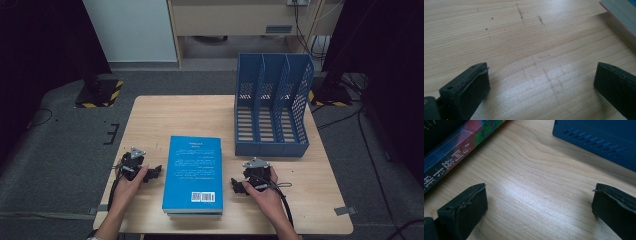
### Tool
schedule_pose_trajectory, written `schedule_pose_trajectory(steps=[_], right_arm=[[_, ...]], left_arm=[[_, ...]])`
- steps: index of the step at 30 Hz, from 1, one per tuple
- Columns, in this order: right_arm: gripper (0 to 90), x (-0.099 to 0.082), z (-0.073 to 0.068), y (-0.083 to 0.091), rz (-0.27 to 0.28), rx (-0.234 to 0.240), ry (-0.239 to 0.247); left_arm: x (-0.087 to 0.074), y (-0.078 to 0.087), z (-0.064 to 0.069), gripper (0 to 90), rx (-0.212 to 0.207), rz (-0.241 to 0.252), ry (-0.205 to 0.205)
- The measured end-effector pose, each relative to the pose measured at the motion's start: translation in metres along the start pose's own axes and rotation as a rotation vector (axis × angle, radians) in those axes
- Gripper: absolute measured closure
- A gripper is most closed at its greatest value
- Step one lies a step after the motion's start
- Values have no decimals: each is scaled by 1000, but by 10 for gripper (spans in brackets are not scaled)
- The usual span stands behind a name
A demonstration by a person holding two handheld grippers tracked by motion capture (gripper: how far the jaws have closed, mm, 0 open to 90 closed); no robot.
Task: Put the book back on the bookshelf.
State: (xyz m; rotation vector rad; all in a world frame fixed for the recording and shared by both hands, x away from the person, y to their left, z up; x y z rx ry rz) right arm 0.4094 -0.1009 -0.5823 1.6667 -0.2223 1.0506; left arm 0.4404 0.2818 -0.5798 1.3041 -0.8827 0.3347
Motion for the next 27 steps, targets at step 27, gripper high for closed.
schedule_pose_trajectory(steps=[27], right_arm=[[107, 14, -10, 51, 47, 56, 22]], left_arm=[[9, 46, 28, 43, -73, 20, -45]])
Point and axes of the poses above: each handheld gripper's, and its own axes: y roughly backward along the jaws, x roughly out of its top, z roughly to its right, the point moved 6 cm from there along -y, roughly forward along the jaws, and after that the axes turned 2 degrees about z, right-handed, at the moved point
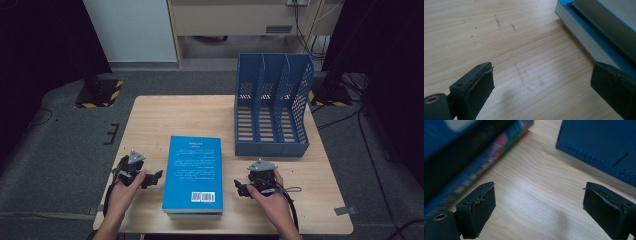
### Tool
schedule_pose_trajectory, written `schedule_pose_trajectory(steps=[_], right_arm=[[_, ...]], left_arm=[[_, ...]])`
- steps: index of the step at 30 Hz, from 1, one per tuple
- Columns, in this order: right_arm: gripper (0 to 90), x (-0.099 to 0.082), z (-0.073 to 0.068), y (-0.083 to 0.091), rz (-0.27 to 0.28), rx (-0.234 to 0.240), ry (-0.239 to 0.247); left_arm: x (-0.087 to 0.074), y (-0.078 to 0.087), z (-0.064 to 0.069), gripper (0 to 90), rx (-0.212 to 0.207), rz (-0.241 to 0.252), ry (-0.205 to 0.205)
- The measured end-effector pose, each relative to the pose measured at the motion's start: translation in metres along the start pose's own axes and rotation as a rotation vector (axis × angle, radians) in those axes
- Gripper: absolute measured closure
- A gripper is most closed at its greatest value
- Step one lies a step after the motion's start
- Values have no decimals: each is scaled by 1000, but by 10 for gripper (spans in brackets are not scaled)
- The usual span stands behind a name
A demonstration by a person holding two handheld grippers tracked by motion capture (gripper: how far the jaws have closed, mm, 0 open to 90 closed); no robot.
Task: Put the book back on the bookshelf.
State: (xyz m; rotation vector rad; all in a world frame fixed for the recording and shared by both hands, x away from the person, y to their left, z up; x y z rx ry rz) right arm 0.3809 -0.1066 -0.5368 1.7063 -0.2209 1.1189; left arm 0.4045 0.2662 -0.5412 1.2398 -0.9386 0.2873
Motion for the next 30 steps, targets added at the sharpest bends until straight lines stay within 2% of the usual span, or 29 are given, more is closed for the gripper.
schedule_pose_trajectory(steps=[1, 3, 4, 6, 7, 10, 11, 13, 14, 16, 17, 18, 20, 21, 22, 23, 24, 28, 29, 30], right_arm=[[106, 4, -2, 6, 10, 9, -11], [105, 7, -4, 11, 21, 15, -9], [98, 16, -9, 21, 47, 35, -13], [93, 19, -11, 24, 54, 46, -10], [87, 28, -17, 33, 73, 65, 0], [79, 39, -24, 40, 88, 97, 24], [79, 43, -27, 40, 90, 105, 33], [77, 46, -31, 39, 87, 113, 41], [72, 53, -38, 36, 92, 133, 54], [70, 56, -40, 34, 93, 141, 55], [60, 59, -43, 32, 93, 156, 61], [59, 65, -49, 23, 75, 177, 83], [61, 71, -54, 16, 71, 192, 96], [68, 74, -57, 13, 68, 197, 96], [70, 77, -60, 9, 66, 218, 93], [70, 79, -62, 7, 67, 232, 85], [71, 80, -64, 3, 61, 249, 79], [75, 79, -67, -10, 42, 281, 75], [78, 78, -69, -12, 38, 288, 68], [68, 76, -71, -15, 29, 310, 53]], left_arm=[[2, 7, 1, 43, -14, 10, 10], [3, 10, 1, 44, -17, 10, 9], [10, 16, 2, 45, -13, 33, -1], [16, 22, 4, 45, -17, 45, -12], [25, 30, 6, 43, -28, 71, -13], [32, 36, 11, 37, -52, 67, -35], [35, 38, 12, 40, -55, 78, -41], [38, 40, 12, 43, -50, 94, -38], [44, 43, 13, 43, -52, 109, -39], [46, 43, 15, 40, -67, 108, -40], [49, 43, 17, 40, -82, 104, -48], [54, 43, 23, 39, -90, 99, -76], [60, 41, 32, 36, -116, 94, -104], [60, 41, 32, 33, -116, 94, -104], [65, 39, 42, 31, -144, 73, -143], [65, 39, 42, 26, -144, 73, -143], [69, 35, 49, 24, -158, 54, -172], [68, 26, 56, 26, -196, 27, -184], [68, 26, 56, 29, -196, 27, -184], [64, 24, 59, 32, -214, 11, -188]])
Point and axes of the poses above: each handheld gripper's, and its own axes: y roughly backward along the jaws, x roughly out of its top, z roughly to its right, the point moved 6 cm from there along -y, roughly forward along the jaws, and after that the axes turned 2 degrees about z, right-handed, at the moved point
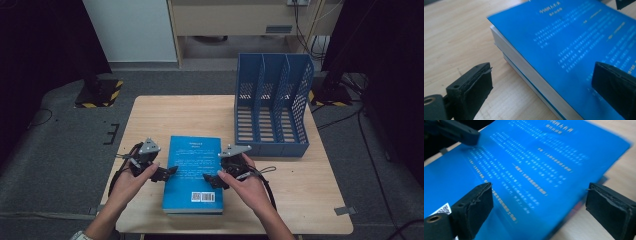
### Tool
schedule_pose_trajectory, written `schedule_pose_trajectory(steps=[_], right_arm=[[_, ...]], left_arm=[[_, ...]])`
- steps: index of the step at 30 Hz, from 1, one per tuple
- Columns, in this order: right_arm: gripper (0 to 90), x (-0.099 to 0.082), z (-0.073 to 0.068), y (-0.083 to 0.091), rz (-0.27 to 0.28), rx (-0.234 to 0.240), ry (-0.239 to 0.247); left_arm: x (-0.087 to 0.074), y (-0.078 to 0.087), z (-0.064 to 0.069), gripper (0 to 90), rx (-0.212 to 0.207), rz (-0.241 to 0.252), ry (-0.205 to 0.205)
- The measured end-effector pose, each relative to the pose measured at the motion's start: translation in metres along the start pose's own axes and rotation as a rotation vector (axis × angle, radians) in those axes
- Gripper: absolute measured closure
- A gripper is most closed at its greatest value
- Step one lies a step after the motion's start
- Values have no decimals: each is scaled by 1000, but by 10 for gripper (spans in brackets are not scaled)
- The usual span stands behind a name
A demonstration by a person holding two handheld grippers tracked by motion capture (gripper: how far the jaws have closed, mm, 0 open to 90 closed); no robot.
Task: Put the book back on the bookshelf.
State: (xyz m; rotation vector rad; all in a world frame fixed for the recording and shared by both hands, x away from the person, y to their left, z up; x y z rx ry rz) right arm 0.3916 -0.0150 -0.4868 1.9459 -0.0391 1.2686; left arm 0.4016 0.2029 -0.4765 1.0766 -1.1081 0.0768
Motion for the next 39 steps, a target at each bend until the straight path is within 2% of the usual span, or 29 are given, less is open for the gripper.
schedule_pose_trajectory(steps=[1, 3, 6, 10, 12, 15, 19, 21, 22, 32, 39], right_arm=[[58, -1, 0, -2, -1, -1, 2], [62, -2, -1, -3, -7, -15, 17], [56, -5, -3, -1, -2, -13, 6], [31, -8, -2, -2, 11, -2, -14], [11, -10, 0, -4, 13, 14, -45], [3, -12, 3, -7, 9, 53, -104], [1, -14, 6, -9, 2, 85, -130], [2, -14, 6, -10, 4, 92, -140], [2, -15, 7, -10, 4, 103, -154], [0, -19, 11, -14, 9, 146, -212], [0, -18, 15, -16, -5, 170, -237]], left_arm=[[-1, -2, 3, 28, -15, 1, 6], [-1, -3, 5, 26, -18, 1, 5], [-6, -4, 12, 24, -36, 25, 40], [-13, -5, 12, 16, -69, 48, 102], [-16, -7, 11, 10, -111, 49, 147], [-18, -11, 10, 0, -167, 42, 183], [-16, -14, 10, 1, -198, 28, 176], [-16, -15, 11, 1, -212, 24, 185], [-16, -17, 13, 1, -234, 22, 195], [-16, -20, 12, 0, -249, 12, 214], [-15, -21, 11, 0, -257, 4, 204]])
Point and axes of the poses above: each handheld gripper's, and its own axes: y roughly backward along the jaws, x roughly out of its top, z roughly to its right, the point moved 6 cm from there along -y, roughly forward along the jaws, and after that the axes turned 2 degrees about z, right-handed, at the moved point
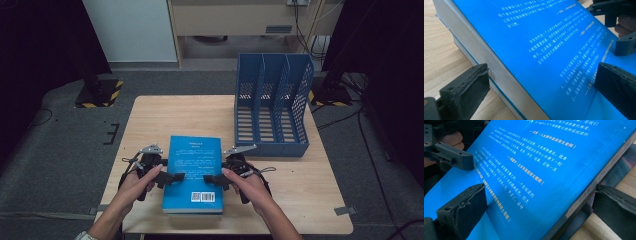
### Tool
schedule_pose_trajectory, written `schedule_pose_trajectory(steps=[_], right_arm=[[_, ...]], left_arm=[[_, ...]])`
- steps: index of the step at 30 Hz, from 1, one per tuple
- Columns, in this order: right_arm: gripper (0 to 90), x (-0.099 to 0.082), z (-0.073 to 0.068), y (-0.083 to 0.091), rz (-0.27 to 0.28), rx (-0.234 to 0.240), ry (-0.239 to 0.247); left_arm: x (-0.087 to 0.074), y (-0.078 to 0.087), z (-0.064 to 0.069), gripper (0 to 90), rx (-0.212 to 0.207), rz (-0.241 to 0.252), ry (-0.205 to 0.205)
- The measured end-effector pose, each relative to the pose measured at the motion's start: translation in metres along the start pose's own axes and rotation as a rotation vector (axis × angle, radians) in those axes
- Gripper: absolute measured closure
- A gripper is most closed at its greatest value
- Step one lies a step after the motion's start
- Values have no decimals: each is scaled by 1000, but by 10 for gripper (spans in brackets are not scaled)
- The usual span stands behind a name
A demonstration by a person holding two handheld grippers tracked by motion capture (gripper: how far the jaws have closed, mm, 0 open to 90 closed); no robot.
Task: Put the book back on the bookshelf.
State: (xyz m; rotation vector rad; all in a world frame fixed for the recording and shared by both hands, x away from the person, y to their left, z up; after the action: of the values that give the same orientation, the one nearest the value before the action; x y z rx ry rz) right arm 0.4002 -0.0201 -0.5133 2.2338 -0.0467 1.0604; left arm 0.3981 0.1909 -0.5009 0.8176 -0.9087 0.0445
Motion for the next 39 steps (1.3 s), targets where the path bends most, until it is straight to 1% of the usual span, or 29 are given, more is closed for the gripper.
schedule_pose_trajectory(steps=[1, 6, 7, 8, 10, 11, 12, 17, 19, 20, 21, 22, 25, 27, 28, 29, 33, 34, 35, 39], right_arm=[[0, 0, 1, 0, 1, 2, -1], [1, 0, 3, -1, -1, 16, -17], [2, 0, 3, -2, -4, 32, -30], [0, -1, 2, -6, -6, 58, -49], [0, 0, 3, -6, -8, 59, -49], [1, 2, 3, -6, -36, 56, -51], [1, 2, 3, -6, -36, 56, -51], [1, 1, 4, -6, -12, 63, -40], [3, 2, 2, -5, -7, 52, -22], [3, 2, 2, -5, -7, 52, -22], [8, 4, 0, -4, -1, 43, -2], [9, 4, 0, -3, -4, 39, 3], [19, 8, -3, -2, -7, 21, 31], [33, 11, -3, 0, -6, 18, 36], [35, 12, -4, 0, -5, 17, 38], [39, 14, -5, 0, -6, 12, 44], [53, 18, -6, 1, -2, 7, 54], [57, 20, -8, 1, -3, 8, 62], [66, 23, -10, 1, 1, 9, 70], [76, 30, -14, -1, -2, 14, 74]], left_arm=[[0, 0, 0, 0, -1, -3, -6], [2, -1, -1, 0, -2, -13, -12], [3, -1, -1, 0, -5, -9, -15], [3, -1, -1, 0, -5, -9, -15], [3, -2, -1, 0, -7, -5, -16], [4, -2, -2, 0, -6, -8, -18], [4, -2, -2, 0, -6, -8, -18], [4, -2, -2, 0, -10, -6, -19], [4, -1, -2, 1, -6, -3, -19], [4, -1, -2, 3, -6, -3, -19], [4, 0, -3, 12, -6, 0, -11], [4, 0, -3, 17, -6, 2, -6], [6, 4, -5, 64, -2, 2, 16], [6, 7, -8, 100, -4, 7, 32], [6, 7, -8, 120, -4, 7, 32], [6, 9, -10, 138, -7, 16, 43], [7, 14, -12, 203, -3, 21, 44], [8, 16, -13, 203, -1, 25, 49], [9, 18, -13, 238, -5, 25, 50], [12, 22, -14, 283, -10, 21, 50]])
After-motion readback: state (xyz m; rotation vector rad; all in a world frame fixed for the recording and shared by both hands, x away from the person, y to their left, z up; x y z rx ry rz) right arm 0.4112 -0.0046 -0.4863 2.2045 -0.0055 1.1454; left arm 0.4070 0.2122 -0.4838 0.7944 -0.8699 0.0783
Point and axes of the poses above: each handheld gripper's, and its own axes: y roughly backward along the jaws, x roughly out of its top, z roughly to its right, the point moved 6 cm from there along -y, roughly forward along the jaws, and after that the axes turned 2 degrees about z, right-handed, at the moved point
